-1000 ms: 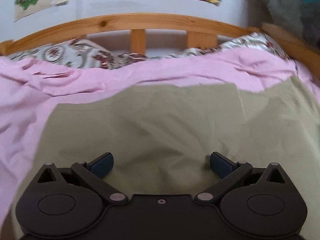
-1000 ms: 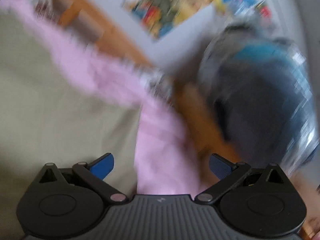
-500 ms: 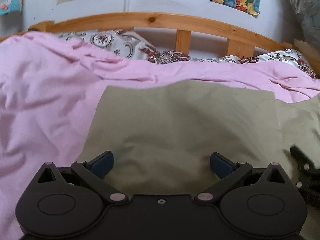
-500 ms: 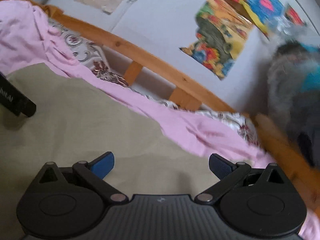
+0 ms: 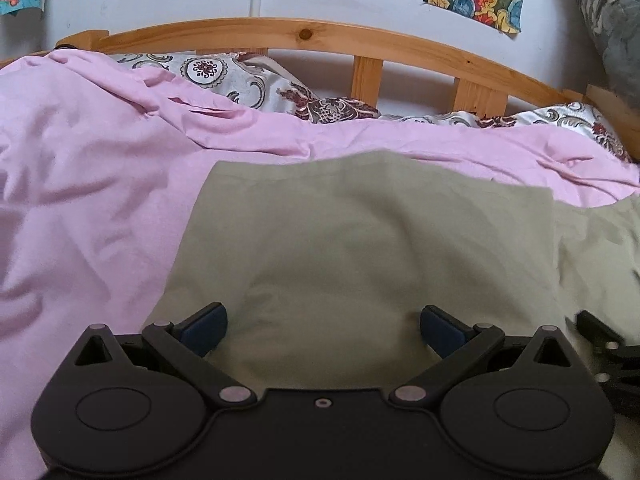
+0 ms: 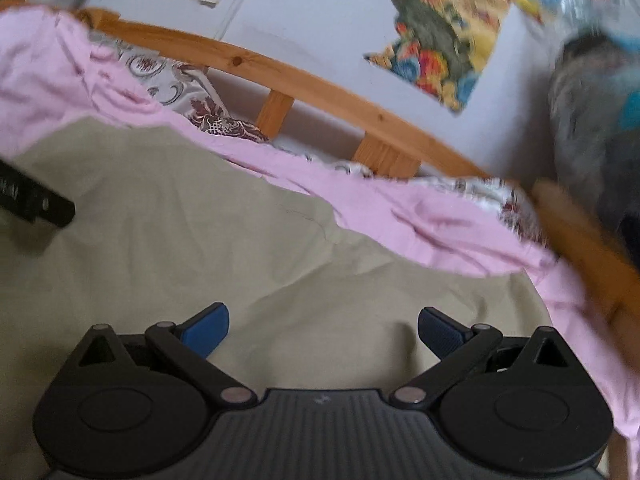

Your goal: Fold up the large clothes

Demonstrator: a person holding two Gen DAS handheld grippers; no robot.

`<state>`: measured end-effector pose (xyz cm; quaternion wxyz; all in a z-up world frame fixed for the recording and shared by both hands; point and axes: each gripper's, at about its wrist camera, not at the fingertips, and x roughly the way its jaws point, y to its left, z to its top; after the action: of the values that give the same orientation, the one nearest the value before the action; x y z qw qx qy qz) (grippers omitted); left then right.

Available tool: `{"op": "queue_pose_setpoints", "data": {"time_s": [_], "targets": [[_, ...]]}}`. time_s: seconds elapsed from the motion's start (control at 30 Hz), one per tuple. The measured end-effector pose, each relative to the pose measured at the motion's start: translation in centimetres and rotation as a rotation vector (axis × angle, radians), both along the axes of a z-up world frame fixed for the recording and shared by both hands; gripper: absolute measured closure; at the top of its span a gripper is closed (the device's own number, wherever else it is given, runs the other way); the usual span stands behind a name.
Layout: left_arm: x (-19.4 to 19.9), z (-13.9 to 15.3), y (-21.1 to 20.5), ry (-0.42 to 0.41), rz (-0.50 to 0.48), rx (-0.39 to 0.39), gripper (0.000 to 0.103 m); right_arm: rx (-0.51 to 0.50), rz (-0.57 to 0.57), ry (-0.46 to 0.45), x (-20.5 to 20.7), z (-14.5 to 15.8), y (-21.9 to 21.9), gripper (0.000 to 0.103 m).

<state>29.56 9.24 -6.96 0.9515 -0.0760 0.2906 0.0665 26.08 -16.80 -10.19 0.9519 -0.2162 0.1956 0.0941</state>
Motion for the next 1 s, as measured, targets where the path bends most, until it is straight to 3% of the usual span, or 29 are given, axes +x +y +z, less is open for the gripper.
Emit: {"op": "queue_pose_setpoints", "data": {"time_s": [0.1,0.23,0.3,0.47,0.6,0.77,0.87,1.0], "targets": [[-1.9,1.4,0.8,-0.027,0.006,-0.017,0.001,-0.011,0.016,-0.034,-3.2,1.3,-1.3,0.000],[-5.1,3.0,1.8,-0.074,0.033,-0.007,0.001,-0.003,0.004,-0.036,-6.5,0.0,-2.1,0.000],[-6.6,3.8,2.4,-0.085,0.060,-0.003,0.001,0.058,-0.042,-0.027,-6.9,-1.3,-2.5,0.000],[-11.0,4.7,3.6,-0.086,0.154,-0.002,0.001,0.016,-0.049,-0.044,-6.9,-2.0,-1.8,0.000],[-14.4,4.9,3.7,-0.083,0.161,-0.024,0.001,0.025,-0.046,-0.041,-6.8,-1.9,-2.0,0.000],[-16.1,3.8,3.0,0.030,0.159,-0.116,0.001,0.025,-0.048,-0.047,-7.0,-2.0,-2.0,0.000],[-17.1,3.1,2.2,0.036,0.169,-0.167,0.001,0.023,-0.049,-0.047,-7.0,-2.0,-1.9,0.000],[-16.4,2.3,1.0,0.063,0.093,-0.235,0.001,0.018,-0.051,-0.055,-7.1,-2.0,-1.9,0.000]]}}
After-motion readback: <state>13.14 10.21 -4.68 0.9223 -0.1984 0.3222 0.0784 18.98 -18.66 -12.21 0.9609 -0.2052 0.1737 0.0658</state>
